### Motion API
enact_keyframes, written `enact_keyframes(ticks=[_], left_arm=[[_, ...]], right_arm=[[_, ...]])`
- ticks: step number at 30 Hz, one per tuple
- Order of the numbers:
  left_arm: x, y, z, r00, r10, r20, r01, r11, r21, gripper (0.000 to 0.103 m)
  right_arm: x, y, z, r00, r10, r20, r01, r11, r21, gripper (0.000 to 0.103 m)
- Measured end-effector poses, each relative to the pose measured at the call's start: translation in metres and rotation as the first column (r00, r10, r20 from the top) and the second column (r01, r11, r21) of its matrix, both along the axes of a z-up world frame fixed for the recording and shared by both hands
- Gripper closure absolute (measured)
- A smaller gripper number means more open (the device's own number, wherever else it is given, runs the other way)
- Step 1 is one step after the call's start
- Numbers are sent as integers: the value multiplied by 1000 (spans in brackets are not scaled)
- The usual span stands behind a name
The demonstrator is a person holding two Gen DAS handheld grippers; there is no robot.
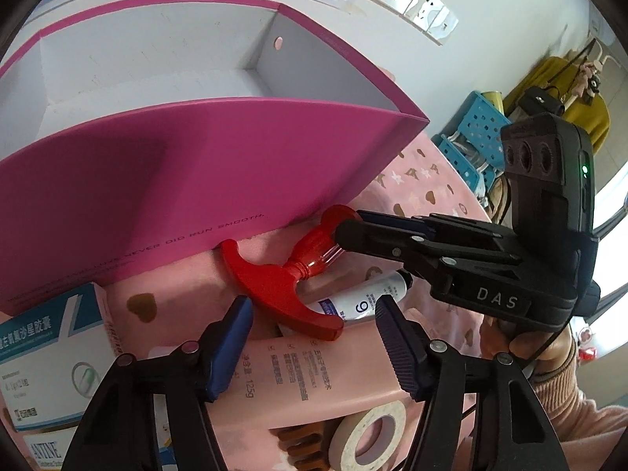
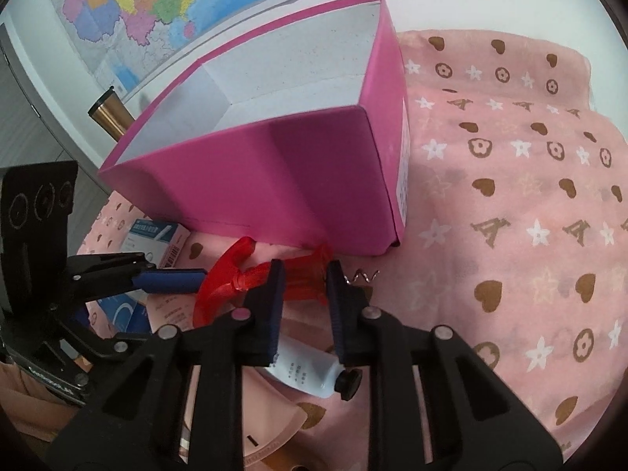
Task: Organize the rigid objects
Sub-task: 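Move the right gripper down to the red plastic T-handled piece, then close the right gripper on the red piece and lift it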
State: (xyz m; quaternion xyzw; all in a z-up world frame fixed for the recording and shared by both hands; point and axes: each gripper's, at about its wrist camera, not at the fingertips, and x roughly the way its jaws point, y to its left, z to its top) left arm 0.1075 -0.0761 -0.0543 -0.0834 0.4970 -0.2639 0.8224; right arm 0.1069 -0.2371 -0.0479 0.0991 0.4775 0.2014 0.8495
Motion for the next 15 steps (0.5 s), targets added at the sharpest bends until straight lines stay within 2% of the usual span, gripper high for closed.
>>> enact_keyframes(ticks=[13, 15], left_arm=[[-13, 0, 14, 999, -8, 48, 8, 1000, -6, 38], [-18, -1, 21, 997, -28, 69, 30, 999, -29, 38]], right_arm=[[-20, 7, 22, 998, 12, 65, -12, 1000, 8, 81], [-24, 9, 28, 997, 23, 80, -24, 1000, 16, 85]])
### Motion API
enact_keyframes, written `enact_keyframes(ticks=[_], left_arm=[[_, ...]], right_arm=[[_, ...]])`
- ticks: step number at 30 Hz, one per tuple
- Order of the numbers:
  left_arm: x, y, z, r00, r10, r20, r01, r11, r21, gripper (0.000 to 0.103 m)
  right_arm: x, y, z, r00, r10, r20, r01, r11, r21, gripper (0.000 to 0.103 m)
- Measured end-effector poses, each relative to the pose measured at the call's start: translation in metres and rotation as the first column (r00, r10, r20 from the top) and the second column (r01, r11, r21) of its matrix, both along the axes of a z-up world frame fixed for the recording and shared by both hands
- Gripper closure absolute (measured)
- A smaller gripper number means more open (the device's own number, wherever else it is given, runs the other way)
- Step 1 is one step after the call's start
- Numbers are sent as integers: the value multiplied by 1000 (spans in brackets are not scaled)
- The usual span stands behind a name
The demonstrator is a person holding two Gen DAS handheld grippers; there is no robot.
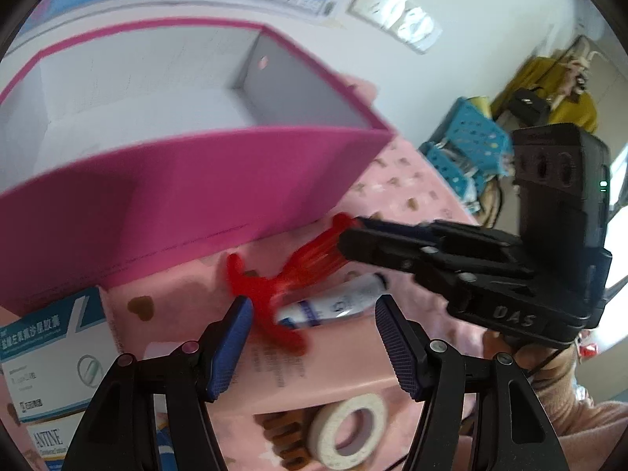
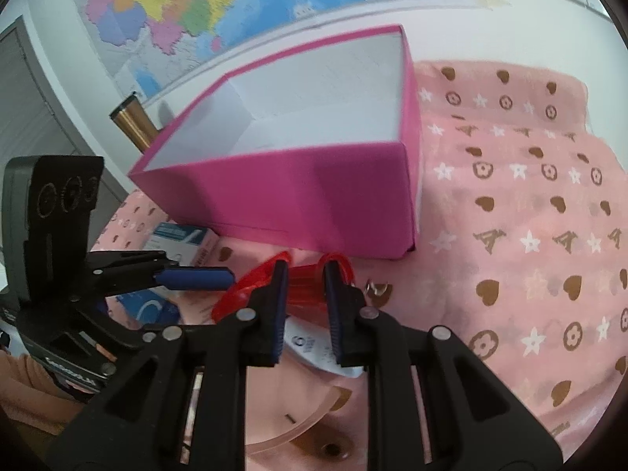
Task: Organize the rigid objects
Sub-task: 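Close the right gripper on the red piece and lift it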
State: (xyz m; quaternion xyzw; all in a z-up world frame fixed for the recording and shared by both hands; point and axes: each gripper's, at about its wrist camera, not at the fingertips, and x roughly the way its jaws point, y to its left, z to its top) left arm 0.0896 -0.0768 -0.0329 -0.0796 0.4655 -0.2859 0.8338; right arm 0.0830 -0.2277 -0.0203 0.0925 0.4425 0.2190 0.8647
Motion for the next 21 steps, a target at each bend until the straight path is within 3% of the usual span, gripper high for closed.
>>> enact_keyframes(ticks=[2, 4, 8, 12, 15, 21], left_arm=[[-5, -4, 8, 999, -23, 29, 23, 1000, -3, 39], [-7, -6, 6, 999, -20, 44, 19, 999, 37, 39], [-6, 7, 3, 1000, 2, 22, -2, 1000, -1, 39], [-6, 22, 8, 997, 51, 56, -53, 998, 25, 38], [-1, 32, 1, 996, 83, 35, -84, 996, 42, 38], [16, 27, -23, 996, 61, -58, -59, 998, 38, 38]], right_arm=[[-3, 4, 4, 1000, 19, 7, -19, 1000, 19, 92], [-3, 9, 3, 1000, 29, 10, -29, 1000, -2, 93], [0, 8, -6, 999, 25, -23, -25, 1000, 5, 93], [1, 5, -13, 999, 20, -42, -19, 1000, 17, 93], [2, 1, -16, 999, 10, -52, -8, 999, 34, 94], [3, -3, -23, 997, -2, -71, 6, 999, 48, 94]])
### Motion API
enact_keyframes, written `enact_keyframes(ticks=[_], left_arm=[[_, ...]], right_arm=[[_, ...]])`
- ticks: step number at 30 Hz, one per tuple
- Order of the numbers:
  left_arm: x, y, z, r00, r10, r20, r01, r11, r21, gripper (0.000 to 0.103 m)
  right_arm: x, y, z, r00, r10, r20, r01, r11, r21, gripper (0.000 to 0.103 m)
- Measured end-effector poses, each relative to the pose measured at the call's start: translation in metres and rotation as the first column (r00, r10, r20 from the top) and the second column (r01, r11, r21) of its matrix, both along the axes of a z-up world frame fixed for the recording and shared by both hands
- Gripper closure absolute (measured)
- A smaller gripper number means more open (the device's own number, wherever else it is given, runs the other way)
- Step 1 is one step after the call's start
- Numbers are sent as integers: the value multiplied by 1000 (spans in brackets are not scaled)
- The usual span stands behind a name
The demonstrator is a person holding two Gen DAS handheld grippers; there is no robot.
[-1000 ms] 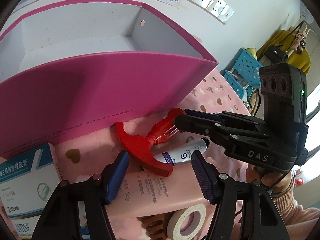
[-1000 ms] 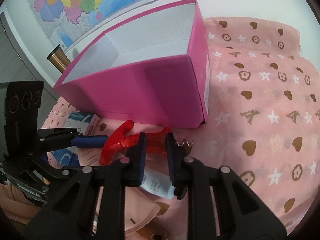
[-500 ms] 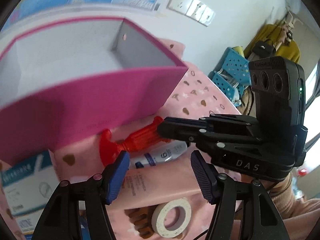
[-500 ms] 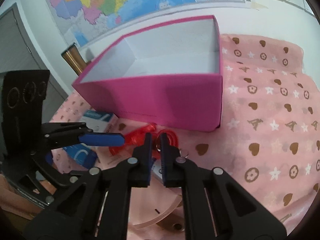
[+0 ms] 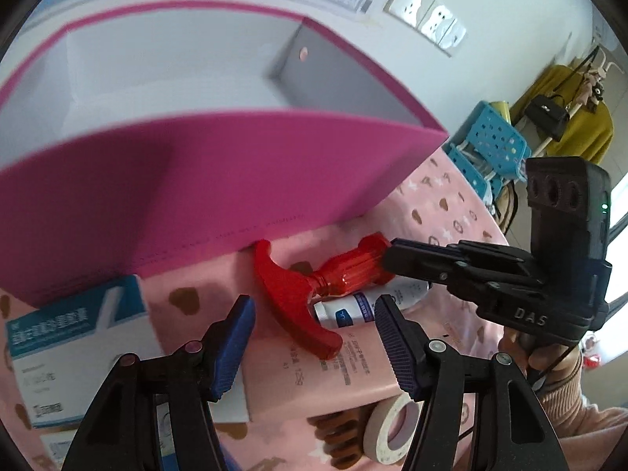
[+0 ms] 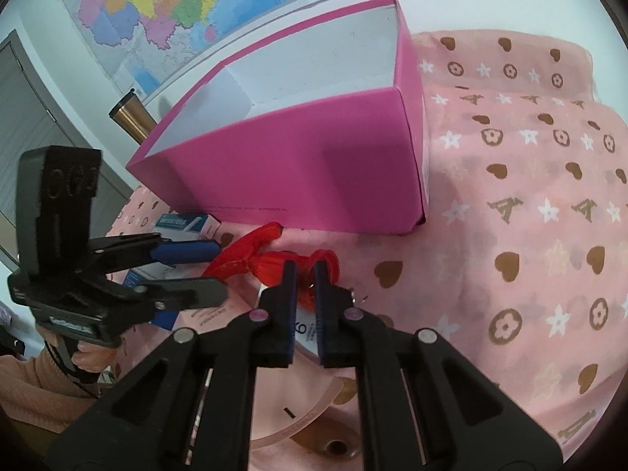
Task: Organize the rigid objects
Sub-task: 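Close the right gripper on the red piece and lift it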
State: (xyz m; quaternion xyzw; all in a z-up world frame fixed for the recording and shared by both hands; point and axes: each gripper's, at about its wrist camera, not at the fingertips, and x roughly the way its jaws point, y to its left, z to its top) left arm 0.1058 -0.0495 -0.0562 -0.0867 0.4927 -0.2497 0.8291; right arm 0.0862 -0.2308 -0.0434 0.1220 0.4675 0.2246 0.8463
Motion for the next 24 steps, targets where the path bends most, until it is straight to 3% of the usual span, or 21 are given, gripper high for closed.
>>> enact_keyframes(ticks=[9, 15, 24], left_arm=[[-2, -11, 1, 1000, -12, 7, 11, 1000, 21, 38], [-15, -12, 16, 999, -12, 41, 11, 1000, 19, 38], [-46, -6, 60, 988, -11, 154, 12, 1000, -4, 38]], right_arm=[[0, -4, 0, 1000, -5, -4, 5, 1000, 30, 91], [-11, 0, 21, 999, 5, 52, -5, 1000, 18, 91], [-28, 7, 67, 985, 31, 172, -32, 999, 5, 91]])
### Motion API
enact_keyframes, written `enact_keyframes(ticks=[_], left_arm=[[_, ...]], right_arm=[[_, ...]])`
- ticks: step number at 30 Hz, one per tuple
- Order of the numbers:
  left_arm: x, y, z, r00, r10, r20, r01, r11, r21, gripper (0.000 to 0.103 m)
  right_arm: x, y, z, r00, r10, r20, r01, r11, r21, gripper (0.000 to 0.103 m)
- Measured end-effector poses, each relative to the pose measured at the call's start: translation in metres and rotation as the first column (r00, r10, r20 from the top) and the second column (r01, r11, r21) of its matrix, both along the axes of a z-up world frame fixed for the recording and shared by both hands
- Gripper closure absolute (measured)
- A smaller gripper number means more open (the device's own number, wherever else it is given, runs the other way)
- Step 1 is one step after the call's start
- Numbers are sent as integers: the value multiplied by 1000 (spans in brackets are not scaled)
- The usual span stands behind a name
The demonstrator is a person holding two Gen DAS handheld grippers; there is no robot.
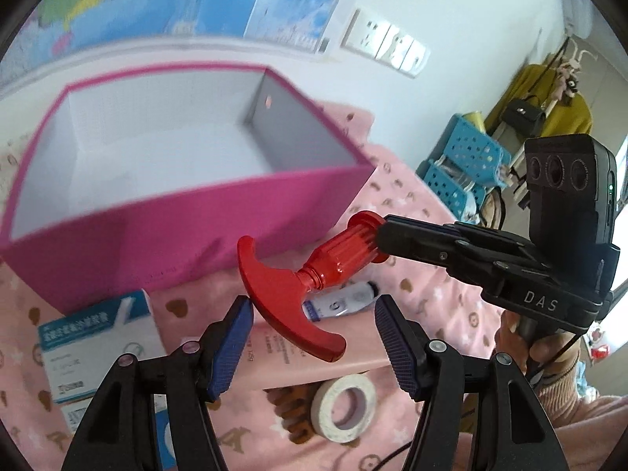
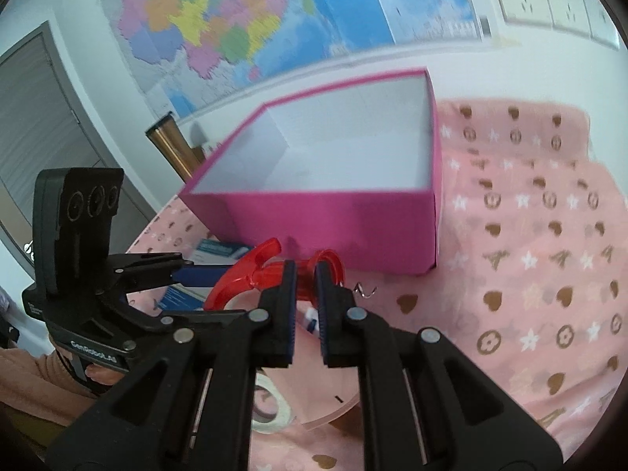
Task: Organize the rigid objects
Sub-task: 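Close the right gripper on the red piece and lift it, then carry the red piece over the box and open the right gripper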
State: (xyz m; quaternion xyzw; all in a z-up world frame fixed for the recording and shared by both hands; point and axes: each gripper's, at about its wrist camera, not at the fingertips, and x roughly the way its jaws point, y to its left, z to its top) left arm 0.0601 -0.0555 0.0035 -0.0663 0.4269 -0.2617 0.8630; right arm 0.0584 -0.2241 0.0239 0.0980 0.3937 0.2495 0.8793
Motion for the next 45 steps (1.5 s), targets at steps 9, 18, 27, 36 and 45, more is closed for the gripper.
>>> enact_keyframes(ticks=[9, 18, 27, 36, 45], left_arm=[[-1, 6, 43, 993, 20, 120, -20, 1000, -1, 38], [42, 1, 53, 987, 46, 152, -54, 997, 51, 38], [89, -2, 28, 995, 71, 72, -76, 995, 71, 38], [98, -5, 17, 997, 72, 40, -75, 994, 81, 38], [62, 3, 23, 990, 62, 124, -73, 994, 85, 36]], right_arm=[[4, 5, 45, 991, 20, 129, -20, 1000, -2, 91], [46, -2, 44, 994, -4, 108, 1, 1000, 26, 91], [86, -7, 17, 999, -49, 20, 50, 999, -16, 91], [99, -11, 1, 994, -103, -38, 101, 994, -48, 79], [66, -17, 19, 995, -94, 24, 95, 995, -40, 66]])
